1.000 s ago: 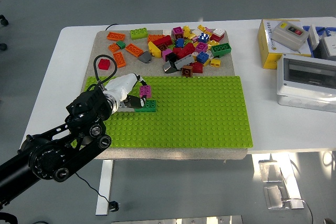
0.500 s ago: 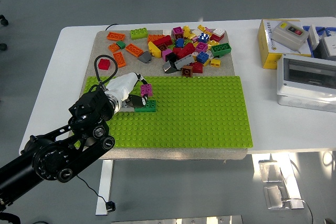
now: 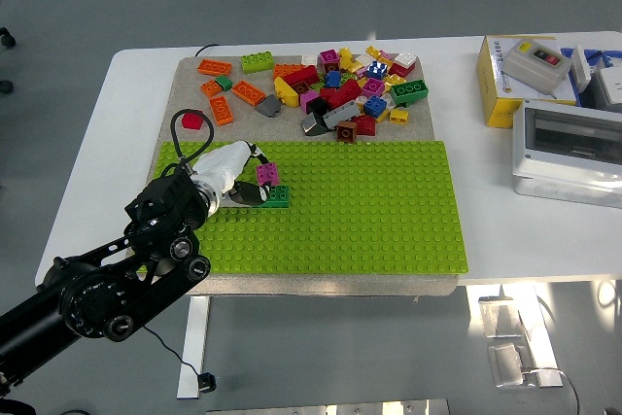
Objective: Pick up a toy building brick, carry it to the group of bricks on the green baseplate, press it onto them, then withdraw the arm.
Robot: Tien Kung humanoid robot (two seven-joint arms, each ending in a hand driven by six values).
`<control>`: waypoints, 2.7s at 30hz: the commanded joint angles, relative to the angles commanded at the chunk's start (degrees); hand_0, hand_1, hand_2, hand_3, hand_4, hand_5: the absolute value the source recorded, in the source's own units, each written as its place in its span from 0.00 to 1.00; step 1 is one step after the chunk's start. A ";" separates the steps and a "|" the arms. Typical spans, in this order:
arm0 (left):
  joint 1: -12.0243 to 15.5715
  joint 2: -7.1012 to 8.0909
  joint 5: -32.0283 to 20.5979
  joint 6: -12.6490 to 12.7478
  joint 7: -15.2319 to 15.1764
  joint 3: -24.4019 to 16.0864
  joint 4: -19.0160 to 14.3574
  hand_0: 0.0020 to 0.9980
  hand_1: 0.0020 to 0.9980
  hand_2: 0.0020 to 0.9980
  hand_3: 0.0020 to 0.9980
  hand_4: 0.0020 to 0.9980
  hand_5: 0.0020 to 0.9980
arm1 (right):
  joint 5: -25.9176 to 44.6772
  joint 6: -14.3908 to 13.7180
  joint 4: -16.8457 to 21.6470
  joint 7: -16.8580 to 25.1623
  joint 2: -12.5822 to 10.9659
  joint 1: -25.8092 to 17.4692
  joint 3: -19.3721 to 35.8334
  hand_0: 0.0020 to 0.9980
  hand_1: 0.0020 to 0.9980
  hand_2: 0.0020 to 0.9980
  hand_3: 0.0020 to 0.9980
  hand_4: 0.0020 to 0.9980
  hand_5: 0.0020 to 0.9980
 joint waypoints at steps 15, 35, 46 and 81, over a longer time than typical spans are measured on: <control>-1.73 1.15 -1.44 -1.02 -1.83 4.17 0.35 0.96 0.88 0.85 0.49 0.61 0.21 | 0.59 -0.37 0.00 0.28 -0.09 0.18 -0.76 0.66 0.58 0.59 0.77 0.46 1.00; -5.41 3.19 -0.87 -2.38 -5.93 10.24 2.16 0.96 0.89 0.86 0.50 0.58 0.21 | 0.37 -0.29 0.00 0.11 -0.13 0.28 -0.77 0.66 0.58 0.59 0.77 0.46 1.00; -6.68 3.50 -0.37 -2.27 -7.63 11.28 3.63 0.96 0.89 0.86 0.49 0.58 0.21 | 0.08 -0.22 0.00 0.11 -0.15 0.32 -0.53 0.66 0.58 0.59 0.77 0.46 1.00; -8.89 3.31 1.10 -2.52 -8.37 15.04 4.85 0.96 0.89 0.86 0.50 0.53 0.19 | 0.18 -0.25 0.00 0.20 -0.24 0.65 -0.78 0.66 0.58 0.59 0.77 0.47 1.00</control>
